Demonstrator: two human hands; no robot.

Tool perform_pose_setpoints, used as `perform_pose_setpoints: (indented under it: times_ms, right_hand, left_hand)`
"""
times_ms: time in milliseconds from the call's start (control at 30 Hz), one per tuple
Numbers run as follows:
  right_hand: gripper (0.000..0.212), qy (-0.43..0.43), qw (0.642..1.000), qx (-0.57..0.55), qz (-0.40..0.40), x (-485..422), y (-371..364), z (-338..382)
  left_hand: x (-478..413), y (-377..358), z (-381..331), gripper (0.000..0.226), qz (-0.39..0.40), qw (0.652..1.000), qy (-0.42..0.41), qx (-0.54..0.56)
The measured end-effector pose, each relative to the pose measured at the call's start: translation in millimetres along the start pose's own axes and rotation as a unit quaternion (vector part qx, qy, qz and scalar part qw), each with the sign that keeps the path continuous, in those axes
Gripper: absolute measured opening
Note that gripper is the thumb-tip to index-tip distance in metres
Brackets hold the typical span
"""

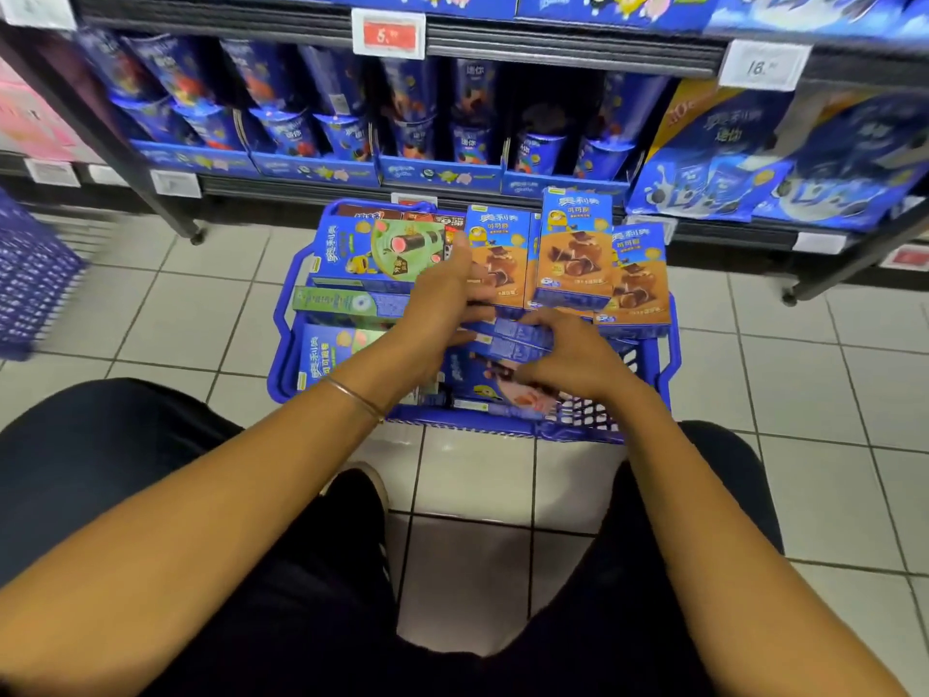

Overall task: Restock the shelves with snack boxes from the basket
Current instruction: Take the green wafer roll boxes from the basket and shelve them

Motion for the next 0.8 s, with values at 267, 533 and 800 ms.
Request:
perform_pose_setpoints:
  times_ms: [267, 533, 800]
  right_hand:
    - [0.043, 0.087, 0.966, -0.233, -0.075, 31, 24, 30]
    - [0.024, 0.043, 0.841, -0.527, -0.116, 24, 23, 57]
    - [0.024, 0.057, 0.858, -0.508, -0.054, 11, 9, 74]
  left_hand:
    - [1, 52, -27, 0.036, -0.128, 0.975, -0.123, 0.137]
    - [17, 27, -24, 0.048, -0.023, 0.982, -0.051, 0.179]
    - [15, 14, -20, 0.053, 0.01, 0.974, -0.096, 0.206]
Point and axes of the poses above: each hand's wrist, its own x-axis away from the middle knuckle, its own y-axis out of the back of the hand, z = x × y, the point moved 3 cm from there along -x, towards the middle knuckle, and after that the axes turned 12 degrees about -x, right-handed, at the moved point
